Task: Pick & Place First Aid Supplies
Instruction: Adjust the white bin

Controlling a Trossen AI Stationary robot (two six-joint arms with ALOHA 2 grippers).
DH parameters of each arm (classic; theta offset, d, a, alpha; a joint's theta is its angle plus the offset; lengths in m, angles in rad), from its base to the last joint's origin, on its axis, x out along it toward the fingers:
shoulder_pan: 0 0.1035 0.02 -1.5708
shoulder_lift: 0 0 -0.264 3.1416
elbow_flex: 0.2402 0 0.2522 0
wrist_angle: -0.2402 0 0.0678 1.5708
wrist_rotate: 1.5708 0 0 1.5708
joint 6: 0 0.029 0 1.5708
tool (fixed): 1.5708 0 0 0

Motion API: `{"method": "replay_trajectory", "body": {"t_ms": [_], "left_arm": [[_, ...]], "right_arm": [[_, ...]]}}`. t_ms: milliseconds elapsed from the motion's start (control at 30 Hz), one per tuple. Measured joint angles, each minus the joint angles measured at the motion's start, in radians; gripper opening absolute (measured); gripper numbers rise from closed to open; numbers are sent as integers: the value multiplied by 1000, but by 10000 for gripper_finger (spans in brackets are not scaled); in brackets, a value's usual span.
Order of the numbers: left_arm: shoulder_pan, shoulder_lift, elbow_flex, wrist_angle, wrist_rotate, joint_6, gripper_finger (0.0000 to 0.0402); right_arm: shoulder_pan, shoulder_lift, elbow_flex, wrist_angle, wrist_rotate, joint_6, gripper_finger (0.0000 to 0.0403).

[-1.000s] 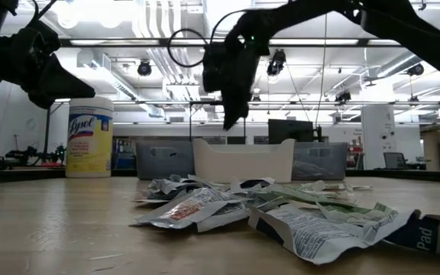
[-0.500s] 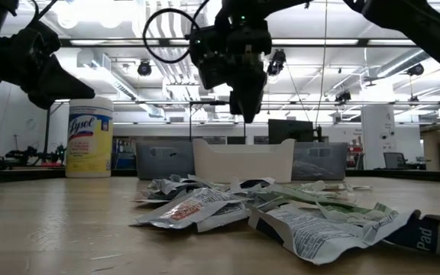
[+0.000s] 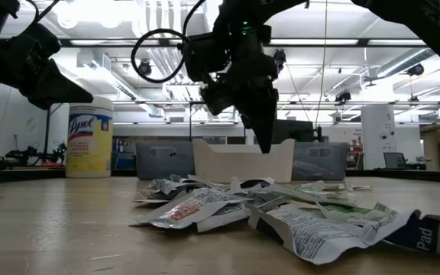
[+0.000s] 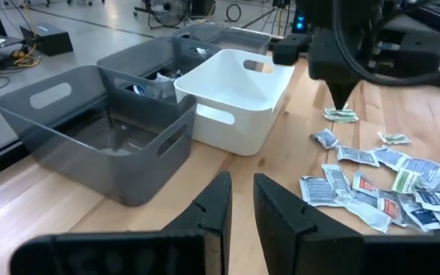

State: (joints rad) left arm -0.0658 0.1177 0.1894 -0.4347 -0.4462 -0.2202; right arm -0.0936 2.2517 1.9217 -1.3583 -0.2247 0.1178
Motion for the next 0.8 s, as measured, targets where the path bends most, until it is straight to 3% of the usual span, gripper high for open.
{"method": "replay_trajectory", "body": {"t_ms": [333,800], "left_arm": [[0,0,0,-1,0,29,53],[0,0,0,0,0,35,53]], "right_arm": [[15,-118,-234,297,17,175,8],[17,-140,-340,319,22,237,8]]}}
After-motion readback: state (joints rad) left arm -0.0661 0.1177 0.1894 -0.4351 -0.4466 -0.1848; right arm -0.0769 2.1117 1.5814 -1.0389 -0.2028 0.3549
